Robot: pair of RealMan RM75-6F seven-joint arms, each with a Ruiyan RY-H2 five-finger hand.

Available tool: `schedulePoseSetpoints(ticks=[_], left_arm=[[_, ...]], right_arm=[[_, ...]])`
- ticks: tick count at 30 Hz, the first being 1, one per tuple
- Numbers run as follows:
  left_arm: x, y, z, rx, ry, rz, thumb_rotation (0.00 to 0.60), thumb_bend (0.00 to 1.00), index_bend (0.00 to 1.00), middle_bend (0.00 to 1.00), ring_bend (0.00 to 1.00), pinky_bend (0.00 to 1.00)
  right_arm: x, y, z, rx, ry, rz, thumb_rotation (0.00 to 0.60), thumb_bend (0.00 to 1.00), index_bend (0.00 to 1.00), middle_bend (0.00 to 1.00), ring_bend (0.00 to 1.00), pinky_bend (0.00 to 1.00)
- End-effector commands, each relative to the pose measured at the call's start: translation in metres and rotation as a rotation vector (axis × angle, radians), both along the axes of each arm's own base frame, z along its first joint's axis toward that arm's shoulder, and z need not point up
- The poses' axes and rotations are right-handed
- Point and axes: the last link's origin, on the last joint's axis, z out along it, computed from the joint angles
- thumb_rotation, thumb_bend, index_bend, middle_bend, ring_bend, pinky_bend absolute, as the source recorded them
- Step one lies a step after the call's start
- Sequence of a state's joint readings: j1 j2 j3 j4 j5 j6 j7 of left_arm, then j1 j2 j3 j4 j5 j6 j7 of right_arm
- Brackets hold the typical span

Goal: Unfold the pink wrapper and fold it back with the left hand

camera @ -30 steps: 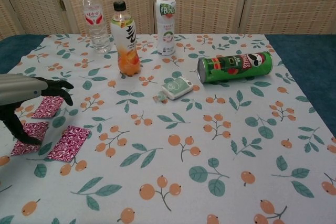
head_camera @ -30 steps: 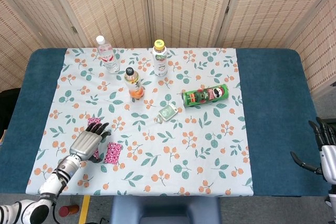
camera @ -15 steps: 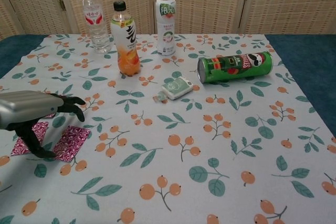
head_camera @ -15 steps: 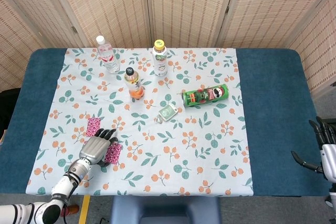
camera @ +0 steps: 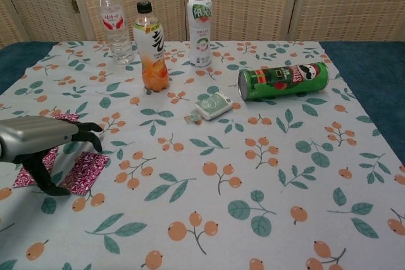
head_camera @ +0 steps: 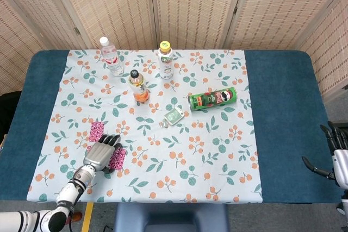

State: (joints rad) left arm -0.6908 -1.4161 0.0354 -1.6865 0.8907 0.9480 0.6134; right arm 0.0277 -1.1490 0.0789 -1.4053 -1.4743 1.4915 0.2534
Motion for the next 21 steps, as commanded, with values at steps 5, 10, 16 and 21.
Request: schedulePoseSetpoints(ticks=[5, 10, 16, 21], left_arm=[[-0.0008, -0.0005, -0.0021, 0.001, 0.004, 0.002, 0.600, 0.25, 0.22, 0.00, 0.00, 0.00], [-0.0008, -0.0038, -0.0013, 0.006, 0.001, 0.002, 0.600, 0.25, 0.18, 0.00, 0.00, 0.00], [-0.0030, -0.0036, -0.0040, 0.008, 0.011, 0.006, 0.600, 0.25, 0.17, 0.00, 0.00, 0.00], [-0.0029, -0.0031, -0.0055, 0.011, 0.008, 0.009, 0.600, 0.25, 0.20, 0.00, 0.00, 0.00]], right_arm=[[-0.0007, 0.0010, 0.0003, -0.001, 0.000, -0.003, 0.325, 0.30, 0.00, 0.00, 0.00, 0.00], [-0.0013, 0.0013, 0.0003, -0.001, 0.000, -0.005, 0.326, 0.30, 0.00, 0.00, 0.00, 0.00], [-0.0013, 0.0009, 0.0004, -0.001, 0.000, -0.005, 0.328, 0.30, 0.00, 0.00, 0.00, 0.00], [-0.0020, 0.0009, 0.0003, 0.000, 0.000, -0.008, 0.326, 0.30, 0.00, 0.00, 0.00, 0.00]])
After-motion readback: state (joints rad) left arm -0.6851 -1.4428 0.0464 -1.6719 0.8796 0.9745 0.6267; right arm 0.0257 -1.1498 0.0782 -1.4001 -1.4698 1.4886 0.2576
